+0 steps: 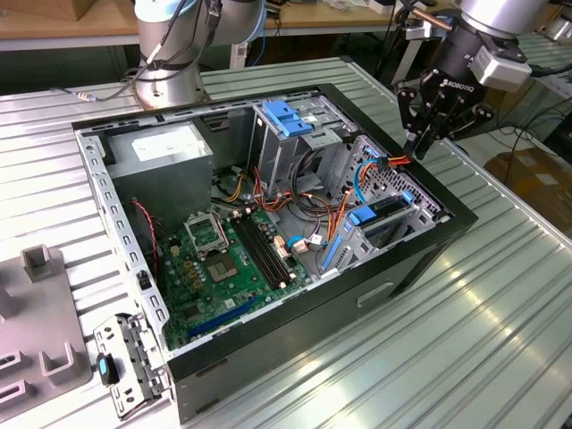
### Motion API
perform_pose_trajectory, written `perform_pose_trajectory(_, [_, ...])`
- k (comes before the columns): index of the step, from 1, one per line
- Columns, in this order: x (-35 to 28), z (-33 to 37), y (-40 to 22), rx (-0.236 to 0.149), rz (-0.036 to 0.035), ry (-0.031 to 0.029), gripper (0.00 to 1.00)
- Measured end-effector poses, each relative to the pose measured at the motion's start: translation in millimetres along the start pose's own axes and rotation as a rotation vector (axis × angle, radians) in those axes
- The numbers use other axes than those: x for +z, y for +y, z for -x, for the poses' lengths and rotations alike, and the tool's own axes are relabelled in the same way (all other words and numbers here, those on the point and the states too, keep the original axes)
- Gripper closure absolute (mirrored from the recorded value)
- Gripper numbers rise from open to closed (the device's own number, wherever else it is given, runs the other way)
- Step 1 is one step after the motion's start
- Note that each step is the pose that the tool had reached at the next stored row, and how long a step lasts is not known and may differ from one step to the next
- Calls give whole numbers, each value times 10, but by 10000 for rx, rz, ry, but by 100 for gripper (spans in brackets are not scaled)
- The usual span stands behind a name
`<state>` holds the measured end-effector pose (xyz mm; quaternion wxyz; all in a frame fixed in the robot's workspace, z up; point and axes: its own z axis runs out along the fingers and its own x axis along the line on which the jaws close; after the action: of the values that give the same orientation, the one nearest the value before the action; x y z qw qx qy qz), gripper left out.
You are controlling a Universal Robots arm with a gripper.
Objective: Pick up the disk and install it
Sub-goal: 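Insert the first disk wire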
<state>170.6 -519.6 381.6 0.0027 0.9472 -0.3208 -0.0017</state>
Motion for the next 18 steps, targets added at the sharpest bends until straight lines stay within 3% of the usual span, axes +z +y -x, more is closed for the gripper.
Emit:
perform_pose_trajectory(15, [2, 3, -18, -69, 2, 3, 75])
perform_pose_trajectory(18, [26, 0, -30, -319, -7, 20, 75])
